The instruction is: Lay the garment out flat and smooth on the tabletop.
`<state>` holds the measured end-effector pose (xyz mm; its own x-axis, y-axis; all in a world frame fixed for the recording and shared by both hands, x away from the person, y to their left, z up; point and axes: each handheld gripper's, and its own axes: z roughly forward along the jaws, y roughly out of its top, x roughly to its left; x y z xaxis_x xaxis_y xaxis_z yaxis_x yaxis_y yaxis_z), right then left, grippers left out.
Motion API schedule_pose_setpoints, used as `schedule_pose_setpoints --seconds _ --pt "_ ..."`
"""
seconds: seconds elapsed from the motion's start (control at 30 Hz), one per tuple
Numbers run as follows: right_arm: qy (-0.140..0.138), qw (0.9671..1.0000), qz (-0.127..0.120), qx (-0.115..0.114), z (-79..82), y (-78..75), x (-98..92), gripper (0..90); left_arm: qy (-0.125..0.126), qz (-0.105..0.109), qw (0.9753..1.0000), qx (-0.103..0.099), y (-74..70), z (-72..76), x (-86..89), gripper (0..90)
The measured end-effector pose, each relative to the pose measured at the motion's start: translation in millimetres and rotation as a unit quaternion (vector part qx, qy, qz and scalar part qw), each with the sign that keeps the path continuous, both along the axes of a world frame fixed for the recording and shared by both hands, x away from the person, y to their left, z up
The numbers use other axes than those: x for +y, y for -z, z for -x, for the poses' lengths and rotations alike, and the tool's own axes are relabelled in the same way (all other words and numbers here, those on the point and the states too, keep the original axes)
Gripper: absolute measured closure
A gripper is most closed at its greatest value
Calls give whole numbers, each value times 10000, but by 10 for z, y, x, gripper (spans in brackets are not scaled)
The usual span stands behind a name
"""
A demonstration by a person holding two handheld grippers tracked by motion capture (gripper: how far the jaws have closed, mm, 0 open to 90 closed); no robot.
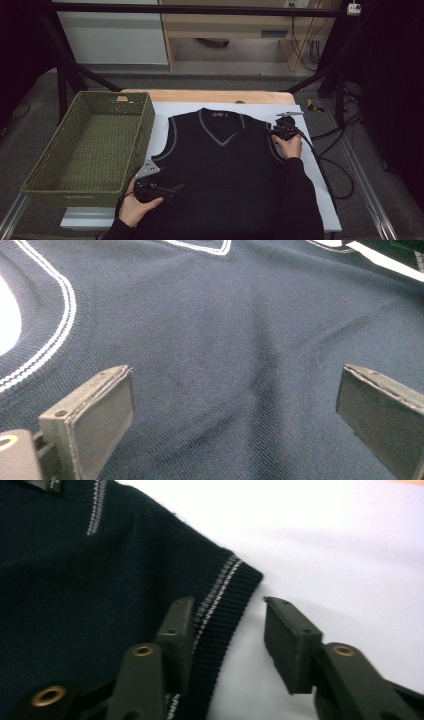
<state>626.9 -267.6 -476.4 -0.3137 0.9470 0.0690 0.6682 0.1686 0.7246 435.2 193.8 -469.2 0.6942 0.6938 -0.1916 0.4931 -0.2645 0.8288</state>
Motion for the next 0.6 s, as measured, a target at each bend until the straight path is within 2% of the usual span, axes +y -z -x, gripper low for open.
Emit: schedule_pose_setpoints --seconds 0.17,0.2,0.33,0.4,0.47,0.5,0.53,0.6 --pt "18 9991 -388 194 -31 3 23 797 8 -42 10000 26 9 3 -6 13" --pt "-7 9992 -354 204 -32 -7 29 845 8 -50 10000 30 11 2 -5 13" --pt "-6 9999 -155 70 -16 -44 41 875 3 -45 10000 31 12 6 -3 13" --pt "50 9999 -86 -112 -5 -68 28 879 9 -48 10000 23 11 11 -5 13" --pt "213 9986 -81 -486 15 -130 0 880 -12 -46 10000 11 10 10 -1 13" --pt "312 9964 -127 -773 29 -184 -23 880 -21 -43 10000 9 10 10 -1 13" --pt "355 9949 -144 -930 37 -215 -37 880 -15 -52 10000 1 11 10 -1 13" --pt "447 9921 46 -1168 46 -264 -53 877 -27 -64 10000 -8 15 12 -3 13"
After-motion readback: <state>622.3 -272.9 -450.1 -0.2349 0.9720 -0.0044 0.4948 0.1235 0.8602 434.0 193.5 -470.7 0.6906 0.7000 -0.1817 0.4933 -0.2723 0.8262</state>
